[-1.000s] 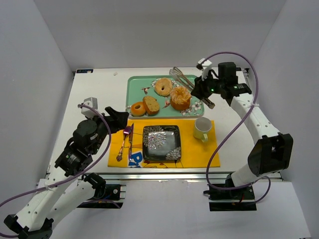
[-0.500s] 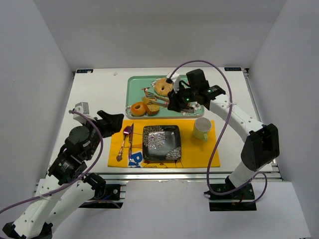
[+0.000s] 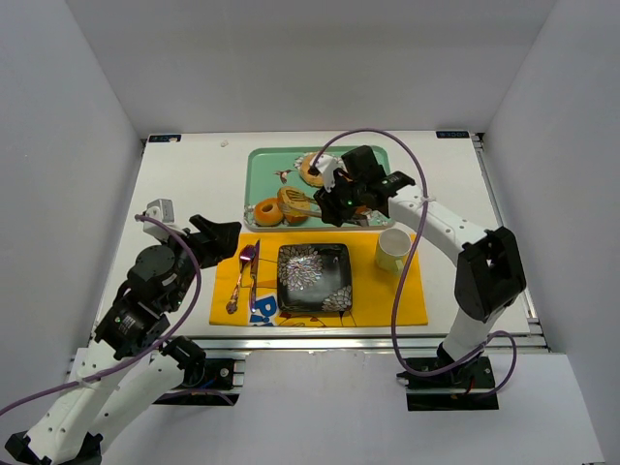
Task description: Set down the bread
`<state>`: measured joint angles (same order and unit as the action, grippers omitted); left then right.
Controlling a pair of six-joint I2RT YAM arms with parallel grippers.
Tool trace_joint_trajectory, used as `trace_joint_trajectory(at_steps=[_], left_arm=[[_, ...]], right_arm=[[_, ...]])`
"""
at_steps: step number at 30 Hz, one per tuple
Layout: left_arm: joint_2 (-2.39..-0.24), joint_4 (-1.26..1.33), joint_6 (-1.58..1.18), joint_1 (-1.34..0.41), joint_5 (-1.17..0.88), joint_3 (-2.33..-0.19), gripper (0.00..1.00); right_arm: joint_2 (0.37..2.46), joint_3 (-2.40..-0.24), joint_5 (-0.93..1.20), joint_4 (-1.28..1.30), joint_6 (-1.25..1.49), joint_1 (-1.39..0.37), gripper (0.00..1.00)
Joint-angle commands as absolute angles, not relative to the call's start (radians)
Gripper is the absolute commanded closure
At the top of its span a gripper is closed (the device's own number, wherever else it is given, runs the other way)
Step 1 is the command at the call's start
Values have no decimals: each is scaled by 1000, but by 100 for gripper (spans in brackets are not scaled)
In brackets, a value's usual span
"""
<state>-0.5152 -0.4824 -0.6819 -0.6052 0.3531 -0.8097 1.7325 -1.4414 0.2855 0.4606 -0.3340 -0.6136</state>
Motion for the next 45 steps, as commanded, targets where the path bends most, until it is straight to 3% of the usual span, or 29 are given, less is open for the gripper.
trace_joint_trajectory(at_steps=[1,13,19,22,25,29,39,45], left_arm=[[-522,-476,-689,-609,350,-802,15],[-520,-471,-686,-609,359,-792,15],[-517,-468,-684,-609,365,-788,14],[-520,-462,-681,-609,365,-787,14],[-526,-457,-677,-609,368,-788,14],[-531,-451,-672,-609,367,-795,14],[-535,-459,-663,-609,359,-813,14],[-522,-485,-660,-609,370,-825,14]], right_arm=[[1736,-1434,233,390,-353,-632,49],[1778,-1410,192,371,-341,-646,48],[1784,-1399,160,373,-344,-646,52],[1781,-1396,166,377,-342,-647,58],[1764,-1396,172,385,-341,-647,74],[1717,-1391,190,400,-336,-646,88],[1479,-1298,290,443,-319,-646,92],[1284,-1082,387,554,-423,-653,94]])
